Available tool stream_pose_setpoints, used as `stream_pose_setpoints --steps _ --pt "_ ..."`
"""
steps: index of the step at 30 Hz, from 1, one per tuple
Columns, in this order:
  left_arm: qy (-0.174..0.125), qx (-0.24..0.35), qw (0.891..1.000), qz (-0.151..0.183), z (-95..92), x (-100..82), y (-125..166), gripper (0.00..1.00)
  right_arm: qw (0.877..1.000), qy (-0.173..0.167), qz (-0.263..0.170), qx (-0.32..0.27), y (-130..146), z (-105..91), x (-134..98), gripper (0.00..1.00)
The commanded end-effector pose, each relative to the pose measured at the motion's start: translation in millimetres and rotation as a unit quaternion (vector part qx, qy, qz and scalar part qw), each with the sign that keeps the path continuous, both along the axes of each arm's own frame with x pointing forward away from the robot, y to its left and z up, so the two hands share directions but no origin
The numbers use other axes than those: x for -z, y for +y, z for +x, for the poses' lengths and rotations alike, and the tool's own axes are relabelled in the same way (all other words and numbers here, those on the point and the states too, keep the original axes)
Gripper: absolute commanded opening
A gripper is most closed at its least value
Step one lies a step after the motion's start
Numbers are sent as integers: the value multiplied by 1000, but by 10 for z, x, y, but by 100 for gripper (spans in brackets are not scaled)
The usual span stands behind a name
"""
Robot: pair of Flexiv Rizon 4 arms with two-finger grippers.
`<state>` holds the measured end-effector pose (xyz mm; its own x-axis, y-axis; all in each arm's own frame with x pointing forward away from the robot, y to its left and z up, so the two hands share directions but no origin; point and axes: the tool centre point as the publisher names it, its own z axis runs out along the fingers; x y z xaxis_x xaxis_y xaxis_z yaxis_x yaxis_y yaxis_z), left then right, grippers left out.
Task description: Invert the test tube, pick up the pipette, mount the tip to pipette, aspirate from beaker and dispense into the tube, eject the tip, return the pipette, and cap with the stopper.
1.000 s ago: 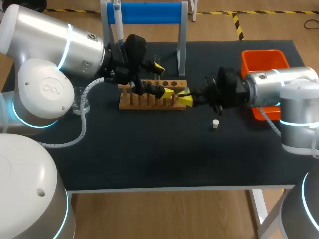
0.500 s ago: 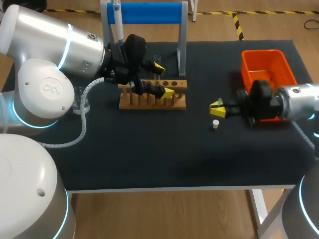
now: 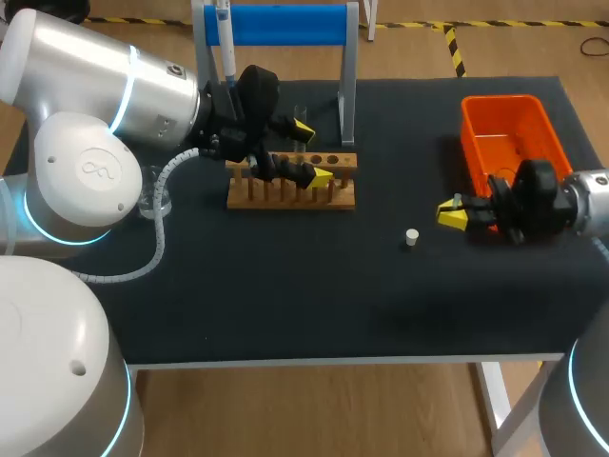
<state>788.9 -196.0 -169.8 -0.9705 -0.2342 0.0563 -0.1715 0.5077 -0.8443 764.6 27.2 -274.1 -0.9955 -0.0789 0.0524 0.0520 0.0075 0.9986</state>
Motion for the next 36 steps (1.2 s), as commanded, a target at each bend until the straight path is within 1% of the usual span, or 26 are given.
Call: stream_pose_setpoints --steps 1,24,30,36 --pt "1 0 1000 2 0 -11 -3 100 1000 1 2 1 -39 -16 10 0" --pt "1 0 1000 2 0 -11 -3 100 1000 0 3 1 -43 -26 -6 0" --pt "4 -44 999 17 286 57 401 100 1000 0 3 1 -43 -26 -6 0" --pt "-1 -82 996 21 570 89 719 100 1000 0 3 1 -43 -26 -6 0"
